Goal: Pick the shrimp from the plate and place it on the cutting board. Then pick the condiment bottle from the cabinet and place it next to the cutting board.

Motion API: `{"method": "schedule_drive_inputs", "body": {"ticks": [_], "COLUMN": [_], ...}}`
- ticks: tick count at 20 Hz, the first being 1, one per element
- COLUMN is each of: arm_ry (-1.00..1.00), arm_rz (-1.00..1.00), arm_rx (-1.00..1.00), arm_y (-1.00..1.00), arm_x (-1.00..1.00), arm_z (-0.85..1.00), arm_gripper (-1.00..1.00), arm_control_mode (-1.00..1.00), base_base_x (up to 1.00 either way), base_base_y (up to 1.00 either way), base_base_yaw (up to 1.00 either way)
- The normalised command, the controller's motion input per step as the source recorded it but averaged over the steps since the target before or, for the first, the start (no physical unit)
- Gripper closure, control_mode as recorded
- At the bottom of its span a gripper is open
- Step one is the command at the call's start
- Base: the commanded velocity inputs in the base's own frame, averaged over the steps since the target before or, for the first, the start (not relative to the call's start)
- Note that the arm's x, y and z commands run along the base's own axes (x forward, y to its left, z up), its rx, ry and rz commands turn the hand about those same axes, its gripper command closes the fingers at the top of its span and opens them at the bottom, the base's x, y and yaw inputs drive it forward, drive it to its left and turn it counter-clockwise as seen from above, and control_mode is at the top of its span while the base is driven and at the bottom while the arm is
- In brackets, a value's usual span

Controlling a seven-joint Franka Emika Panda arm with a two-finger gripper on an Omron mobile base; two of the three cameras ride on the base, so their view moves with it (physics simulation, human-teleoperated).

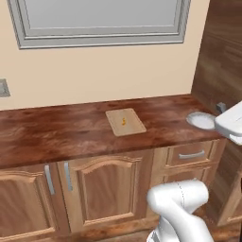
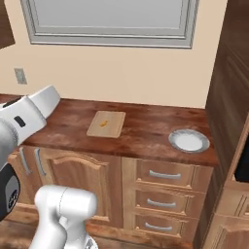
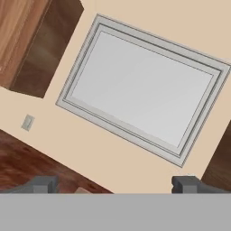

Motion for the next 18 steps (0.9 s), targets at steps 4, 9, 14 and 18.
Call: {"method": "schedule_drive_inputs", "body": {"ticks": [4, 9, 14, 18], "arm_ry": [0.00, 0.00, 0.00, 0.00], "arm_rz": [0.00, 0.00, 0.00, 0.00], "arm_rx": [0.00, 0.00, 0.00, 0.00], "arm_y": [0.00, 0.00, 0.00, 0.00], "arm_x": [0.00, 0.00, 0.00, 0.00], "arm_z": [0.00, 0.00, 0.00, 0.00], "arm_gripper": [-1.00, -1.00, -1.00, -1.00], "arm_control_mode": [1.00, 1.00, 1.00, 1.00], "base_base_x": [-0.58, -0.53, -0.40, -0.05], "base_base_y": [0.00, 0.00, 0.00, -0.13], "base_base_yaw": [0.00, 0.00, 0.00, 0.00]}}
